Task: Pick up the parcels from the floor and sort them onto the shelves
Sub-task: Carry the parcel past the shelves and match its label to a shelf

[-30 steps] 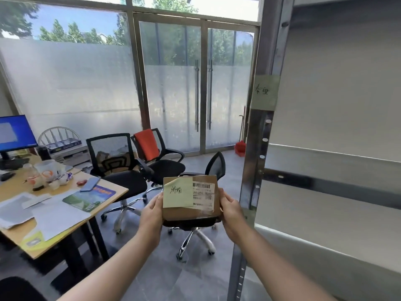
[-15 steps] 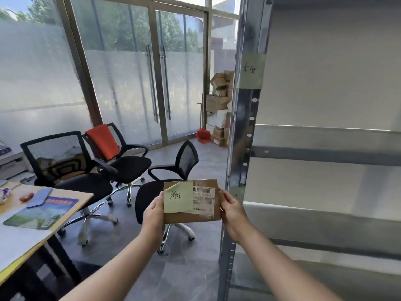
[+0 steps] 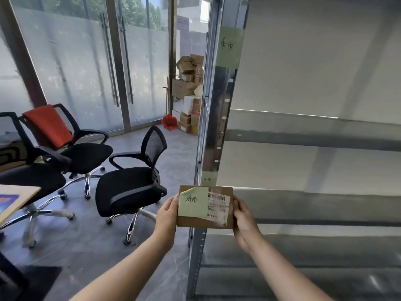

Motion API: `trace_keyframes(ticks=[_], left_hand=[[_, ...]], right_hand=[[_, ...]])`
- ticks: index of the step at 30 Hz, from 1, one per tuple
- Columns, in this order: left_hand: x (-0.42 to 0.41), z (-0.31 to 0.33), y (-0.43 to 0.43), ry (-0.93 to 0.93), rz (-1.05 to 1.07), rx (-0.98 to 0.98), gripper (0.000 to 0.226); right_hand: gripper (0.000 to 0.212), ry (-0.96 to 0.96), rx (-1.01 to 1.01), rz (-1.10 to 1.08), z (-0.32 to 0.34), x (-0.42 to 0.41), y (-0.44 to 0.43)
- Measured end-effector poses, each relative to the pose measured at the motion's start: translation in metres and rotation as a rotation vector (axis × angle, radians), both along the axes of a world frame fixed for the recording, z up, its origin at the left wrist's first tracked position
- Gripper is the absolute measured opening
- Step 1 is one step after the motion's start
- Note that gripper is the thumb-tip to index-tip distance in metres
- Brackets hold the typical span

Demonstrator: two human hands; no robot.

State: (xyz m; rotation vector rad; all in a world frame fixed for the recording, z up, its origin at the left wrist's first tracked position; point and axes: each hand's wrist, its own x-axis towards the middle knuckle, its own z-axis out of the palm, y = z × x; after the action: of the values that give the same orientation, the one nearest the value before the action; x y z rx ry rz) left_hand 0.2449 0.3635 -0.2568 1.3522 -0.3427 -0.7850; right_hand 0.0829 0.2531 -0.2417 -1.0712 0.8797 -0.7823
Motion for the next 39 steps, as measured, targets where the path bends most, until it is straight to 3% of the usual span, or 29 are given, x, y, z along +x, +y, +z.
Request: trace_keyframes(ticks=[18, 39], left_hand=[[-0.024, -0.028, -0.044, 0.089, -0.093, 0.04, 0.031], [-0.05, -0.035, -0.074, 0.07, -0.019, 0.072, 0.03]], right_hand=[[0.032, 0.056, 0.044, -0.039, -0.022, -0.027, -0.042], [0.034, 0.031, 0.094, 0.048, -0.029, -0.05, -0.089]])
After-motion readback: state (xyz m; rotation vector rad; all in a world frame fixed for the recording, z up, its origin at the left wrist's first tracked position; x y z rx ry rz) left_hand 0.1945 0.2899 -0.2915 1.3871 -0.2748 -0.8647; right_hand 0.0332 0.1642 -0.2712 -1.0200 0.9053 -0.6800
